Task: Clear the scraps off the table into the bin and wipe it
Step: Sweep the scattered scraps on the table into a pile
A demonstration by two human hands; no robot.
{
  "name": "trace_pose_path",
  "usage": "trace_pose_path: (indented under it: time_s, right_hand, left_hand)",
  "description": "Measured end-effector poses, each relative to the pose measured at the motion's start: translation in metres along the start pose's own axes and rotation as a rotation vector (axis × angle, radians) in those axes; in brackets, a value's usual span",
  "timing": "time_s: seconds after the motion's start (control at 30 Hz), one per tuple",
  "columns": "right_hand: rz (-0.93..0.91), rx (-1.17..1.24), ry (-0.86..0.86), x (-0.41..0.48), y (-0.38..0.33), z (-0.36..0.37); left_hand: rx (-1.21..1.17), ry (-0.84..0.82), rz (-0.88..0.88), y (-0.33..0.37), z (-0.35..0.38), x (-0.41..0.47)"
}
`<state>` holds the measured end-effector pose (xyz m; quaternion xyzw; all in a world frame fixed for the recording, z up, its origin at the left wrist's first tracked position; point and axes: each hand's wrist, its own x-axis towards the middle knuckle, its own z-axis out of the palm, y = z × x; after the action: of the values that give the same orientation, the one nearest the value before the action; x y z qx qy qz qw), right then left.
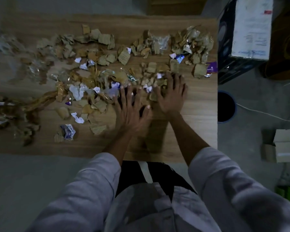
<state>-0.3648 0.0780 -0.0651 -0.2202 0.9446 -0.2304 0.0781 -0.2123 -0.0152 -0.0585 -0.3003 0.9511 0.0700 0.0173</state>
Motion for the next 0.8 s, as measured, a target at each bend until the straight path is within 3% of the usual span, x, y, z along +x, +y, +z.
trace_pose_path:
  time_s: [0.17, 0.27, 0.37, 0.5, 0.63, 0.8]
  right_hand:
    - [-0.247, 0.152, -0.216, -0.017, -0.053, 0.013]
    - [-0.316, 0.334, -0.122, -0.011, -0.050, -0.013]
    - [-0.181, 0.355, 0.113, 0.009, -0.013, -0.045]
    - [0.041, 0.245, 0.335, 0.054, 0.051, -0.063]
    - [0.164, 0.224, 0.321, 0.091, 0.084, -0.057]
    - [0.197, 0.142, 0.305, 0.111, 0.092, -0.036]
  left_hand:
    - [0.006, 0.006, 0.007, -0.007, -0.010, 0.006]
    - [-0.116, 0.124, -0.025, -0.003, -0.034, 0.008]
    - [-0.295, 0.273, 0.089, 0.012, -0.061, 0.032]
    - [-0.200, 0.169, 0.358, 0.051, -0.067, 0.094]
    - [-0.085, 0.067, 0.593, 0.087, -0.043, 0.153]
    - [0.104, -0.042, 0.675, 0.120, -0.018, 0.233]
